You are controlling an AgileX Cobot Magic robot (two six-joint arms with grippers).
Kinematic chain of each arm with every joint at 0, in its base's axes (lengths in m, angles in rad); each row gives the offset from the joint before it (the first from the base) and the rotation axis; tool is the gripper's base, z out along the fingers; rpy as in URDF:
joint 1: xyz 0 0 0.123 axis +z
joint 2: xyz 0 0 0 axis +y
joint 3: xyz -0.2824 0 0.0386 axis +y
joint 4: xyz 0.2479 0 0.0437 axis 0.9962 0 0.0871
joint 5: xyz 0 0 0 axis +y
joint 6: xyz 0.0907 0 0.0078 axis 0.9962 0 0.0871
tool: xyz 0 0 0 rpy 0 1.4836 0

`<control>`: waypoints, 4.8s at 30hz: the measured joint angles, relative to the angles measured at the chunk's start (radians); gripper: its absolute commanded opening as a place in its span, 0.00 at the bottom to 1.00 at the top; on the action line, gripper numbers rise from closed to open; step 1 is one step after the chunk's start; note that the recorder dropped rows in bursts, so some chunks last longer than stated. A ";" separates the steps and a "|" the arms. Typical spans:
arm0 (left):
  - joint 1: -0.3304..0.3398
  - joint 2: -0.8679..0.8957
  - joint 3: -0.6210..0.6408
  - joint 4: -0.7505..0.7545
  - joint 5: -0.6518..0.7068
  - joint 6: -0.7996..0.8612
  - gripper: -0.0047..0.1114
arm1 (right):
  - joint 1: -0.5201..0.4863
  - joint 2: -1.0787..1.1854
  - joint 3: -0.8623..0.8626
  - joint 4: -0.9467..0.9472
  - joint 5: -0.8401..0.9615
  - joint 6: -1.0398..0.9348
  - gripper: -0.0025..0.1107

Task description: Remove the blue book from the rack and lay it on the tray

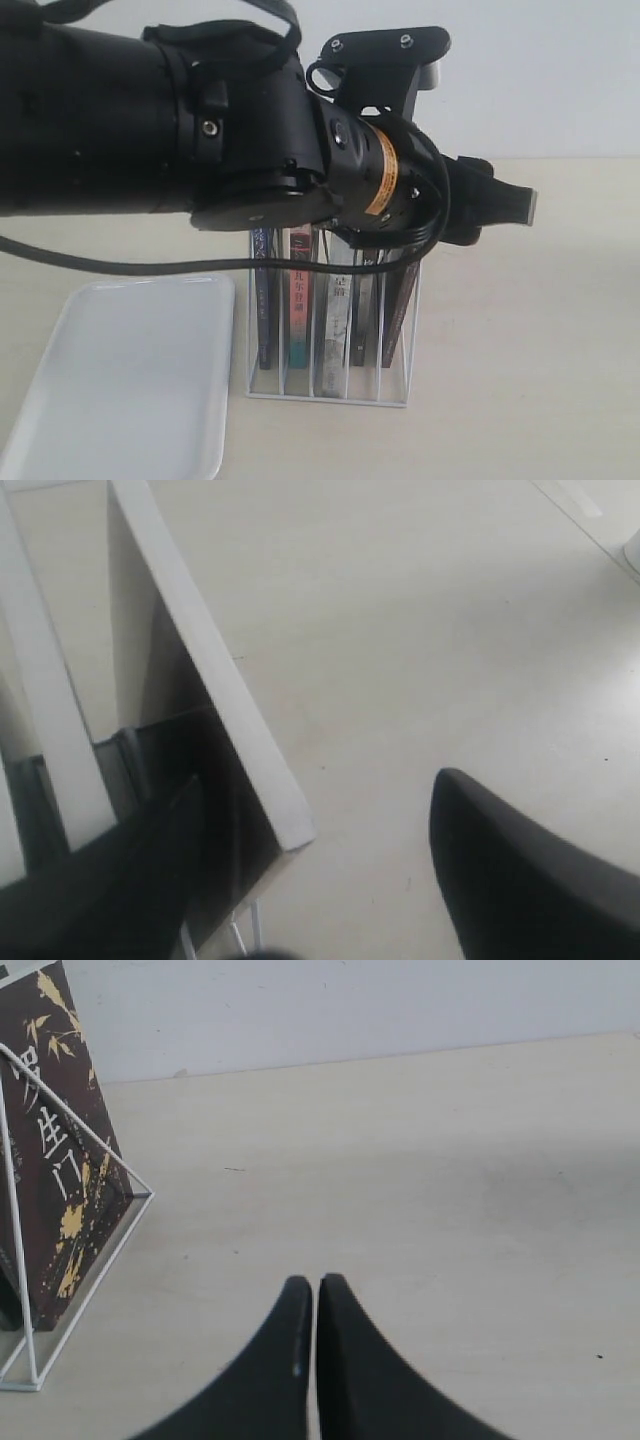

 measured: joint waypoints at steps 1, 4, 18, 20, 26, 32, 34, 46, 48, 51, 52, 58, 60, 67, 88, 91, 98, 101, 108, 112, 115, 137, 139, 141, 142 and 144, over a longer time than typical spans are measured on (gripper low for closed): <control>0.000 0.009 0.000 0.000 0.000 0.000 0.57 | 0.000 0.000 0.000 0.000 0.000 0.000 0.03; 0.000 0.024 0.000 0.002 -0.006 0.007 0.56 | 0.000 0.000 0.000 0.000 0.000 0.000 0.03; 0.000 0.032 -0.001 0.043 0.008 0.008 0.27 | 0.000 0.000 0.000 0.000 0.000 0.000 0.03; 0.000 0.032 -0.001 0.053 0.008 0.006 0.27 | 0.000 0.000 0.000 0.000 0.000 0.000 0.03; 0.000 0.032 -0.001 0.064 0.008 -0.016 0.23 | 0.000 0.000 0.000 0.000 0.000 0.000 0.03; 0.000 0.032 -0.001 0.066 0.011 -0.018 0.08 | 0.000 0.000 0.000 0.000 0.000 0.000 0.03; 0.000 0.032 -0.001 0.070 0.011 -0.020 0.08 | 0.000 0.000 0.000 0.000 0.000 0.000 0.03; 0.000 -0.016 -0.001 0.118 0.030 -0.063 0.08 | 0.000 0.000 0.000 0.000 0.000 0.000 0.03; 0.000 -0.036 0.001 0.119 0.034 -0.065 0.08 | 0.000 0.000 0.000 0.000 0.000 0.000 0.03; 0.000 -0.063 0.001 0.124 0.047 -0.067 0.08 | 0.000 0.000 0.000 0.000 0.000 0.000 0.03; 0.000 -0.069 0.001 0.129 0.050 -0.067 0.08 | 0.000 0.000 0.000 0.000 0.000 0.000 0.03; 0.000 -0.105 0.001 0.133 0.055 -0.069 0.08 | 0.000 0.000 0.000 0.000 0.000 0.000 0.03; 0.000 -0.115 0.001 0.133 0.057 -0.069 0.08 | 0.000 0.000 0.000 0.000 0.000 0.000 0.03; 0.000 -0.129 0.001 0.154 0.059 -0.088 0.08 | 0.000 0.000 0.000 0.000 0.000 0.000 0.03; 0.000 -0.131 -0.030 0.186 0.065 -0.107 0.08 | 0.000 0.000 0.000 0.000 0.000 0.000 0.03; 0.000 -0.131 -0.030 0.186 0.065 -0.107 0.08 | 0.000 0.000 0.000 0.000 0.000 0.000 0.03; 0.000 -0.127 -0.030 0.186 0.067 -0.107 0.08 | 0.000 0.000 0.000 0.000 0.000 0.000 0.03; 0.000 -0.108 -0.030 0.183 0.067 -0.108 0.08 | 0.000 0.000 0.000 0.000 0.000 0.000 0.03; 0.000 -0.056 -0.030 0.171 0.065 -0.112 0.08 | 0.000 0.000 0.000 0.000 0.000 0.000 0.03; 0.000 -0.047 -0.030 0.169 0.063 -0.112 0.08 | 0.000 0.000 0.000 0.000 0.000 0.000 0.03; 0.000 -0.045 -0.030 0.178 0.063 -0.115 0.08 | 0.000 0.000 0.000 0.000 0.000 0.000 0.03; 0.000 -0.018 -0.030 0.288 0.054 -0.239 0.08 | 0.000 0.000 0.000 0.000 0.000 0.000 0.03; 0.000 0.001 -0.032 0.282 0.048 -0.239 0.11 | 0.000 0.000 0.000 0.000 0.000 0.000 0.03; 0.000 0.005 -0.032 0.282 0.037 -0.237 0.25 | 0.000 0.000 0.000 0.000 0.000 0.000 0.03; 0.000 0.007 -0.032 0.282 0.026 -0.235 0.33 | 0.000 0.000 0.000 0.000 0.000 0.000 0.03; 0.000 0.013 -0.032 0.282 -0.002 -0.235 0.46 | 0.000 0.000 0.000 0.000 0.000 0.000 0.03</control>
